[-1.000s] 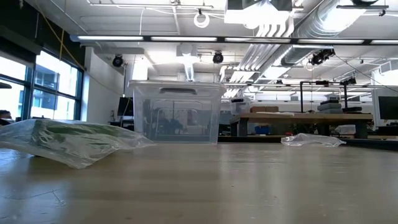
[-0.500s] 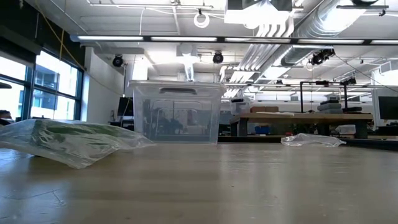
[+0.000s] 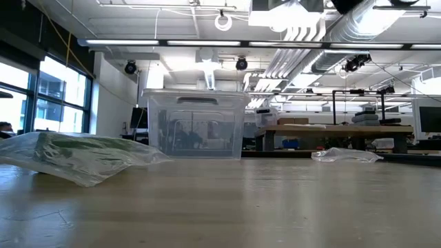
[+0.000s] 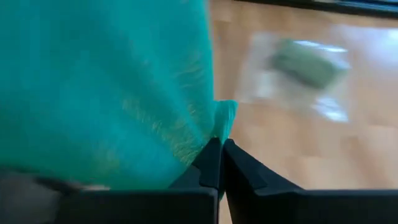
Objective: Roll bandage
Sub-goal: Roll the dark green bandage
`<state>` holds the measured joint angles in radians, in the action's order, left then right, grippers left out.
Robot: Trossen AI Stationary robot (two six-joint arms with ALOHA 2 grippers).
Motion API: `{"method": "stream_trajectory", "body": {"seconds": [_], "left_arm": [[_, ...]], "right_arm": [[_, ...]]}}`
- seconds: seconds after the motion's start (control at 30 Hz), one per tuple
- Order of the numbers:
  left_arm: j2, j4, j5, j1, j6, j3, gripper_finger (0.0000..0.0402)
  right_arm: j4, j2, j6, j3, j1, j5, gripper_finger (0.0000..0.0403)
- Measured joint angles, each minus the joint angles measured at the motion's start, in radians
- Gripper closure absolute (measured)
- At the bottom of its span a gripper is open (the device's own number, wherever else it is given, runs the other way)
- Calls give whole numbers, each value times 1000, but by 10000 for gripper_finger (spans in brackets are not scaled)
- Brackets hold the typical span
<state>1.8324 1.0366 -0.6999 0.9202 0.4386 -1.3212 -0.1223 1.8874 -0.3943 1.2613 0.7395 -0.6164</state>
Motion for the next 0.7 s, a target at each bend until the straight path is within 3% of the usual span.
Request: {"method": "stream_trajectory", "body": {"seconds": [0.1, 0.17, 0.3, 0.53, 0.7], "left_arm": [[0, 72, -44, -18, 132, 0, 390], [-6, 65, -128, -33, 174, 0, 390], [-13, 11, -289, -59, 167, 0, 390], [-14, -156, -124, -61, -17, -2, 390], [-14, -177, -92, -38, -45, -2, 390]], "right_arm": [[191, 94, 7, 0, 41, 54, 402], [298, 139, 10, 0, 62, 103, 402], [368, 151, 10, 0, 96, 58, 402], [95, 42, 15, 0, 101, -163, 402], [-191, -54, -91, 0, 78, -176, 397]]}}
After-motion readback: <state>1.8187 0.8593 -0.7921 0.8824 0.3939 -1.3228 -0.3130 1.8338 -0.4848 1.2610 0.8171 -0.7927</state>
